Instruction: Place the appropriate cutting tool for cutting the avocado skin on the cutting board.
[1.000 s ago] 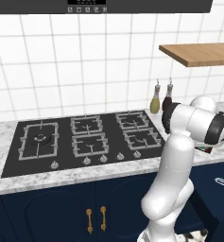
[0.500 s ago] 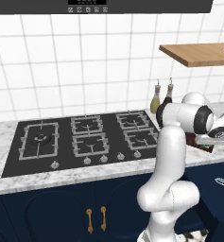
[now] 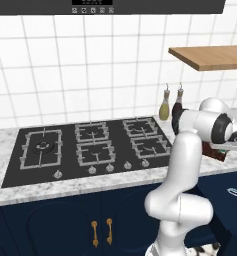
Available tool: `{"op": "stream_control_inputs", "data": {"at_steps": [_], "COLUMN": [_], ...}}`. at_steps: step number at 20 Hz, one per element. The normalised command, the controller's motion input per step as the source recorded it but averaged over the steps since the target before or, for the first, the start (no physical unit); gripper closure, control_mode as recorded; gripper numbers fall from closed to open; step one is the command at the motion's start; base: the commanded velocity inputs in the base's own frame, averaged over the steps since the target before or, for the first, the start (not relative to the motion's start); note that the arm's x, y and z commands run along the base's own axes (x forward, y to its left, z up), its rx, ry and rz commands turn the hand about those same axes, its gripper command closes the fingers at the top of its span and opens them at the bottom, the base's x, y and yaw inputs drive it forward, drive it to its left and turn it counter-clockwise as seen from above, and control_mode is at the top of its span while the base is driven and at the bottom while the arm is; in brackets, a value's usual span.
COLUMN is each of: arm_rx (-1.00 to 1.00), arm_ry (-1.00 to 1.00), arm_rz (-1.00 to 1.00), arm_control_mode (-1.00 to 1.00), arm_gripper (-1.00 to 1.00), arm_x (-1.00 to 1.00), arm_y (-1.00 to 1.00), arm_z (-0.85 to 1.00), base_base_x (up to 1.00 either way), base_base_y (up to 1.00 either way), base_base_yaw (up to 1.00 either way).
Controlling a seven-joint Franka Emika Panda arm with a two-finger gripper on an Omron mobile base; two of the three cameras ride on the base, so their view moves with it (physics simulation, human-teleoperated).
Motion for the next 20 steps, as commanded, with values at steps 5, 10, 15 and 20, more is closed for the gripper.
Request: {"op": "stream_control_inputs", "data": {"at_steps": [5,10,15,20], "arm_rx": [0.00,0.00,0.00,-0.01], "arm_ry": [0.00,0.00,0.00,0.00], "arm_rz": [0.00,0.00,0.00,0.00], "arm_control_mode": [-1.00,-1.00,-1.00,-1.00], "arm_gripper": [1.00,-1.00,-1.00,-1.00], "arm_x": [0.01,0.13,0.05,0.00], "arm_y": [0.17,0.12,0.19,0.11], "arm_z": [-0.16,-0.01,0.00,0.08], "base_base_x": [0.00,0.00,0.00,0.00], "base_base_y": [0.00,0.00,0.00,0.00], "base_base_yaw": [0.00,0.00,0.00,0.00]}}
